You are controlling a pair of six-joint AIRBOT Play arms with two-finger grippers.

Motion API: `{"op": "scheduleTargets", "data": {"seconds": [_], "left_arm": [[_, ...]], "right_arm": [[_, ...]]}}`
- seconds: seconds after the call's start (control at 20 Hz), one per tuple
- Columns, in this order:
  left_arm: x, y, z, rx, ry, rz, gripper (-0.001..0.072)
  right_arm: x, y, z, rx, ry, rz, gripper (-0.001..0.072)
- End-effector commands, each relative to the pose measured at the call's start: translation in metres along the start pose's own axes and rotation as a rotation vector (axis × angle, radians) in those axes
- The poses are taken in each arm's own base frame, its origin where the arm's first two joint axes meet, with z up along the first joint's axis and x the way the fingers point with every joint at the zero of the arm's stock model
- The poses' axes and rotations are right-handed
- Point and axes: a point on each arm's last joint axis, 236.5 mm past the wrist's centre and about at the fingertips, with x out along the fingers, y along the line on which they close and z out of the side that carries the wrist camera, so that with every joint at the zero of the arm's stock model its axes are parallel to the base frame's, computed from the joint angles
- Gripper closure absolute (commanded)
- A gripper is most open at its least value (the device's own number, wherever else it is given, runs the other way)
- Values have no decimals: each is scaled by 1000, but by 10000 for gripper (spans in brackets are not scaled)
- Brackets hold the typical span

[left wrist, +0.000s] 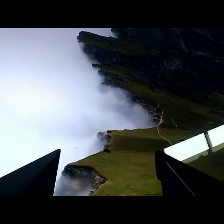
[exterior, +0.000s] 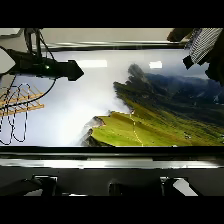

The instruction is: Fold the clothes and pants, and hang the long-sleeved shirts on hangers.

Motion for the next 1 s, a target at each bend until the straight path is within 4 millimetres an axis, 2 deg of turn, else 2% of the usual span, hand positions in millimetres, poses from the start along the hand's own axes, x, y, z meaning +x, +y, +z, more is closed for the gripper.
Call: {"op": "scheduleTargets", "data": {"seconds": [0.0, 0.05, 0.15, 0.2, 0.3, 0.35, 0.4, 0.5, 0.55, 0.6, 0.65, 0.7, 0.75, 0.8, 0.85, 0.9, 0.95], "left_arm": [[0, 0, 0, -12, 0, 0, 44], [0, 0, 0, -12, 0, 0, 44], [0, 0, 0, -30, -1, 0, 42], [0, 0, 0, -56, -1, 1, 41], [-3, 2, 2, -90, -8, 4, 41], [-6, 4, 3, -101, -16, 8, 41], [-11, 7, 5, -105, -27, 12, 41], [-20, 13, 10, -111, -52, 23, 40], [-26, 18, 13, -115, -66, 35, 41], [-30, 22, 15, -119, -75, 44, 41], [-34, 26, 17, -125, -85, 50, 44], [-36, 30, 18, -131, -91, 57, 48], [-38, 34, 19, -138, -94, 63, 109], [-39, 37, 19, -142, -96, 68, 362], [-40, 38, 19, -141, -97, 73, 651], [-40, 40, 19, -138, -98, 80, 682], [-40, 41, 17, -133, -91, 87, 683]], "right_arm": [[4, -4, -14, -1, 47, -13, 680], [3, -6, -15, 8, 57, -19, 620], [-4, -11, -9, -7, 59, -38, 263], [-11, -13, -1, -30, 50, -41, 140], [-36, -16, 34, -62, -12, -34, 130], [-56, -16, 63, -55, -72, -15, 89], [-82, -12, 95, -34, -142, 28, 86], [-129, 5, 146, 33, -265, 156, 86], [-148, 19, 161, 110, -292, 248, 89], [-163, 42, 169, 201, -295, 377, 115], [-171, 64, 168, 301, -266, 496, 243], [-174, 91, 155, 402, -182, 612, 398], [-178, 126, 125, 417, -57, 719, 658], [-192, 167, 82, 331, 78, 838, 679], [-225, 215, 18, 182, 255, 1002, 680], [-271, 252, -51, 9, 431, 1164, 681], [-327, 271, -124, -198, 598, 1312, 681]]}}
